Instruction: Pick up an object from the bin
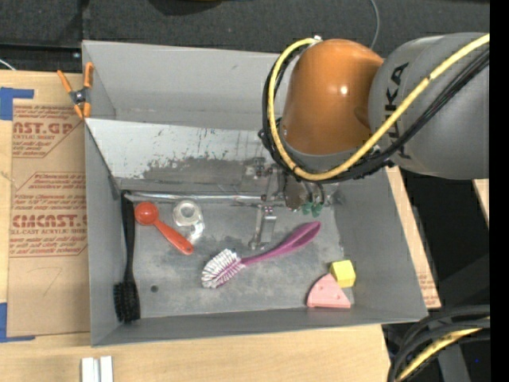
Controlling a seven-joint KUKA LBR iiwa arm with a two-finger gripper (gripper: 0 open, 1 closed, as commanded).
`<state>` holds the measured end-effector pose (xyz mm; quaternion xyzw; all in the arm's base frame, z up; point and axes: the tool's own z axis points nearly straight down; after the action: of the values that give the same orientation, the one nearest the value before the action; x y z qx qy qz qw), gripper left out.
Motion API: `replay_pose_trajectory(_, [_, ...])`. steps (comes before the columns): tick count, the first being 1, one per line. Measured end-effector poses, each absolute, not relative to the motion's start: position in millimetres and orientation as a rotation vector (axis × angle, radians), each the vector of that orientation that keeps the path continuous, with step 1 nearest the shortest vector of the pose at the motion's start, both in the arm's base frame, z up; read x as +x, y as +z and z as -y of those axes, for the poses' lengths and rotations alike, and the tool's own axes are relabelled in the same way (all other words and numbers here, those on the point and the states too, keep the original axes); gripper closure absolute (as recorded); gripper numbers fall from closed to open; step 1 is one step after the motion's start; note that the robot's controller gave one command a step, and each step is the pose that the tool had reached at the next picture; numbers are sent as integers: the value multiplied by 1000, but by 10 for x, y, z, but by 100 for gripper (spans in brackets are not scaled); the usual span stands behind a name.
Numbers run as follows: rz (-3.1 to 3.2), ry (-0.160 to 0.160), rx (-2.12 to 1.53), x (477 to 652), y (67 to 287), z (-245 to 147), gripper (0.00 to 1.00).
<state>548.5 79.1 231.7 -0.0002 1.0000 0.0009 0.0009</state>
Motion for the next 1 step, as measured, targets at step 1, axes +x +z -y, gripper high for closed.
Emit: replay_pose_trajectory(1, [-3139, 5, -1, 5698, 1790, -841, 100])
